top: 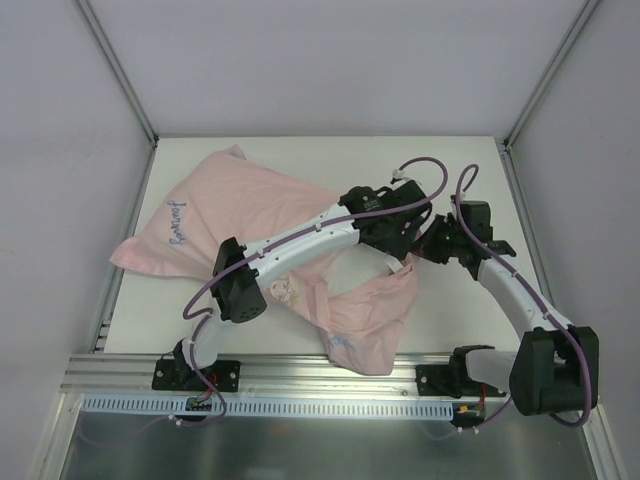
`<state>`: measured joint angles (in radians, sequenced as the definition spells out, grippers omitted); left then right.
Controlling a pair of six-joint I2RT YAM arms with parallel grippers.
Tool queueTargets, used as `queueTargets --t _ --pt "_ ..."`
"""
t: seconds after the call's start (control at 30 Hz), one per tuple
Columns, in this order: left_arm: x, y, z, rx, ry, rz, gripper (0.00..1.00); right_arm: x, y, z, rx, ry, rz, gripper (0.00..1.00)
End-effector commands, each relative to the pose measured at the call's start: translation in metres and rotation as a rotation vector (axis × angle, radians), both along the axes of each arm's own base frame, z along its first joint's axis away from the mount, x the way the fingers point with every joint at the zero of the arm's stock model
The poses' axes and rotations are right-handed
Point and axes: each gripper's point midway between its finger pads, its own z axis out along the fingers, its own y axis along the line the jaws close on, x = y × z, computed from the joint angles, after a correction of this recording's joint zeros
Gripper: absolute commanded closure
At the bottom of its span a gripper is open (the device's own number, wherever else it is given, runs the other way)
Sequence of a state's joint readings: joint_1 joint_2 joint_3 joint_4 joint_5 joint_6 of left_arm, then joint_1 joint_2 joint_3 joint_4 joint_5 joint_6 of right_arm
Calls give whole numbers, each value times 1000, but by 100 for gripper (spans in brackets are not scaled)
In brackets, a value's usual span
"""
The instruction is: Remove the pillowcase from the pillow
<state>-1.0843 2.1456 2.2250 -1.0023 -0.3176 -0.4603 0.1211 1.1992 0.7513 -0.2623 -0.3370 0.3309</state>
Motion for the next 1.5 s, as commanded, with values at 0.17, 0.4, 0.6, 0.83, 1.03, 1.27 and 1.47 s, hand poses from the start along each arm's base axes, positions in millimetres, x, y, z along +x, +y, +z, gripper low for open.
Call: queueTargets --t 0.17,0.4,0.6,0.83,1.03,1.27,1.47 --pt "32 24 -16 73 -53 155 10 -19 -9 -4 -23 -3 9 99" --pt "25 18 -66 136 46 151 9 -23 -8 5 -6 -23 7 99" --pt "28 37 -109 257 97 137 38 -25 -9 12 0 -42 5 99" --pt "17 62 -83 231 130 181 100 -17 -13 19 -19 -61 -9 99" --pt "-17 46 -18 -2 202 5 100 15 -7 54 12 -109 9 99" --pt "-58 50 13 -144 300 -87 100 65 -16 66 10 -112 -34 99" --pt "-76 65 52 -265 262 -104 100 103 -30 32 8 -26 -89 99"
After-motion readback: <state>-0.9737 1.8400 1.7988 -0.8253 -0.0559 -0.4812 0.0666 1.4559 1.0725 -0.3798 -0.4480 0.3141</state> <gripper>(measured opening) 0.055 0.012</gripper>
